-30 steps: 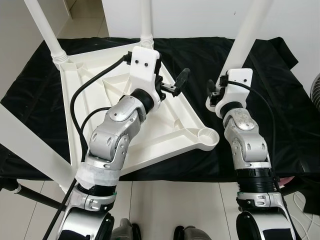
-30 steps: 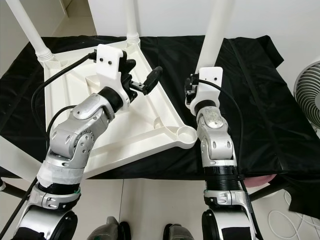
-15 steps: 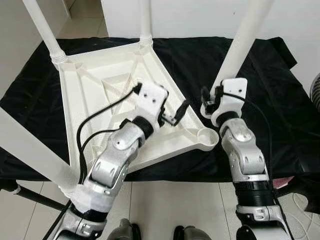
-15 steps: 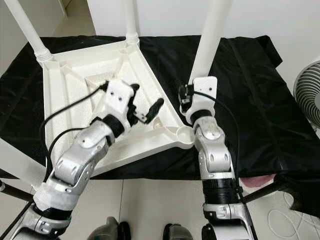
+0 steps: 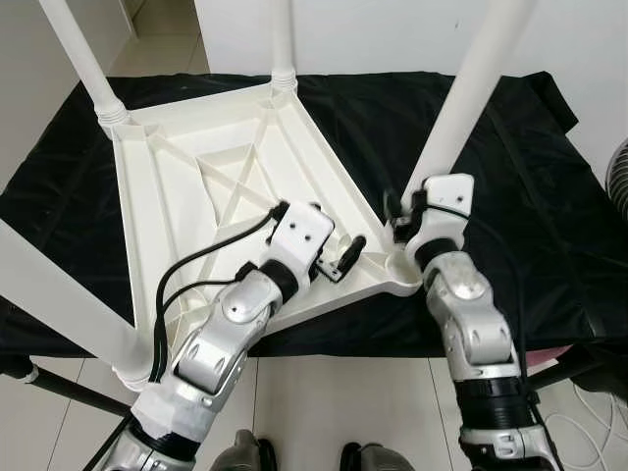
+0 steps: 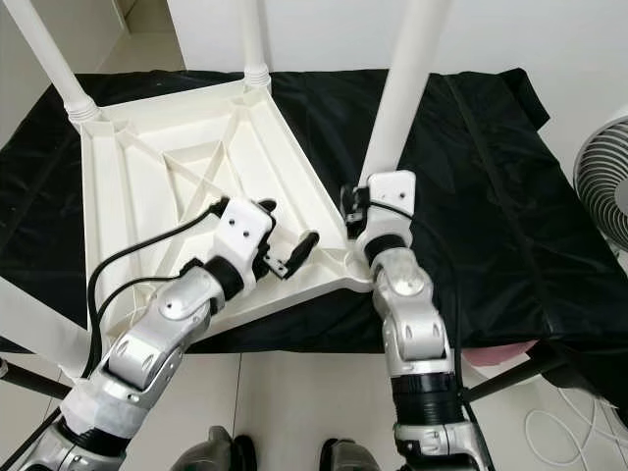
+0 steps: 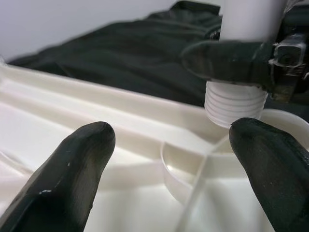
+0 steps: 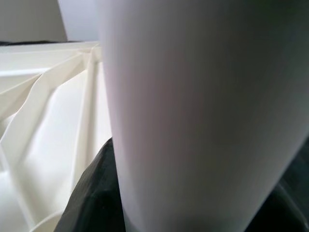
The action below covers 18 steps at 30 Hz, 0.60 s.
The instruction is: Building children table
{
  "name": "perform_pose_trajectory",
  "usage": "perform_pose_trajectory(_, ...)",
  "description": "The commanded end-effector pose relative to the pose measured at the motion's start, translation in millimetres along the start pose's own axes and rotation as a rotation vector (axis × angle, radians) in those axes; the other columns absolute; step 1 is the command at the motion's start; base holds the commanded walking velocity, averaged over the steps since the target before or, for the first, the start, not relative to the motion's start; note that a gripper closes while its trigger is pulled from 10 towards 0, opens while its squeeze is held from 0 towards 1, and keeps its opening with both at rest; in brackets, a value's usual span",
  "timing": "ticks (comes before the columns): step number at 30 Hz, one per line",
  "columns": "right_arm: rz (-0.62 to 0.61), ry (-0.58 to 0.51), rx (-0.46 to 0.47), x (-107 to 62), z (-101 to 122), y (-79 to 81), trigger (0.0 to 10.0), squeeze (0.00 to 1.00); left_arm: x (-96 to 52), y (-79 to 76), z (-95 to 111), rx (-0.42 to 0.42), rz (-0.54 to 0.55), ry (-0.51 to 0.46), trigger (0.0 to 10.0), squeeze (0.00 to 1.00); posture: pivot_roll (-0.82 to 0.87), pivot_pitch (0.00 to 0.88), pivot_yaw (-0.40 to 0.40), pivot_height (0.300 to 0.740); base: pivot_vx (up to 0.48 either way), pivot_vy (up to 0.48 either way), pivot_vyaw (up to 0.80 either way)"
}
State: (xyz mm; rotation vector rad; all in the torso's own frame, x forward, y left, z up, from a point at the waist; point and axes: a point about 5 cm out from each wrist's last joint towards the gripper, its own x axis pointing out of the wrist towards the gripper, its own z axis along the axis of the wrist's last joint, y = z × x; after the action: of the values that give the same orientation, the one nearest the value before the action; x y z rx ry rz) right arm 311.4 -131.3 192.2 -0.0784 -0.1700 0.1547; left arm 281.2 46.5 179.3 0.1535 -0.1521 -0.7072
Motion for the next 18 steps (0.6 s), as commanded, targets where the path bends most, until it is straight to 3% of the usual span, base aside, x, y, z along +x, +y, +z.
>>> perform_pose_trajectory(1,0.019,-0.011,0.003,-2.8,2,4.4,10.0,0.0,-3.4,-14.2,-6,-0.02,-0.217,0.032,10.0,0.0,-0.1,0.128,0.045,0.74,0.0,0.0,0.0)
perform_pose_trajectory(18,0.043,0.027,-0.012,-19.4,-7,6.3,10.0,0.0,-12.7,-21.3,-20,-0.045,-0.299,0.11,10.0,0.0,-0.1,0.133,0.052,0.74,0.0,0.0,0.0)
